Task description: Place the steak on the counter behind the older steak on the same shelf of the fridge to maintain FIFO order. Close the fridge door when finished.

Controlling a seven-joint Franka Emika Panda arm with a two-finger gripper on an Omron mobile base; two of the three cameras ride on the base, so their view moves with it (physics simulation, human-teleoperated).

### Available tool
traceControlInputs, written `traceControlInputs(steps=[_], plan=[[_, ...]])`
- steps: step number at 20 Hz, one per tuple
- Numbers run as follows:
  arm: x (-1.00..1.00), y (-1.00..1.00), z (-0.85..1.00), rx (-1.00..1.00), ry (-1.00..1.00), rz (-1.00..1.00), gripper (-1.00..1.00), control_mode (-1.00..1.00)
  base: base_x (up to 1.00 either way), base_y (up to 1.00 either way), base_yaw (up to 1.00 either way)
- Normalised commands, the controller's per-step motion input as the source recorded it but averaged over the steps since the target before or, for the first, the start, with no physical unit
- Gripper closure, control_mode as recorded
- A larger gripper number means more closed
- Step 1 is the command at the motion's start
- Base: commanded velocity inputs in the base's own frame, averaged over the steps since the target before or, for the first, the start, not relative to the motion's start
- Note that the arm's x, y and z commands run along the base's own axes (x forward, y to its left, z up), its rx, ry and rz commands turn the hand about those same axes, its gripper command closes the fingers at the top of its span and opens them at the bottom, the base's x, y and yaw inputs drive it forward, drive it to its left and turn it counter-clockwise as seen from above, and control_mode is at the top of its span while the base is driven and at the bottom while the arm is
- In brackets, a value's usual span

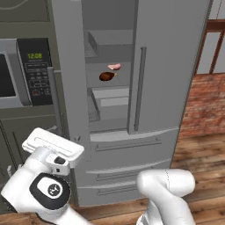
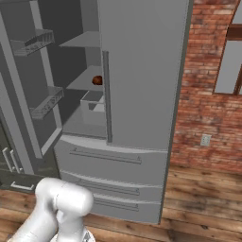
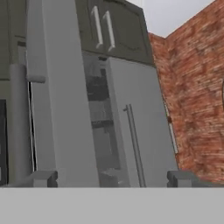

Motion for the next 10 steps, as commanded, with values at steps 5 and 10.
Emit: traceControlInputs(steps=[5,10], plan=[[0.66,0.63,-0.25,-0.06,-0.02,-0.20,-1.00,-1.00,0.00,0.00,0.00],[0.66,0.59,-0.15,-0.02,0.00,-0.19,-1.00,-1.00,0.00,0.00,0.00]])
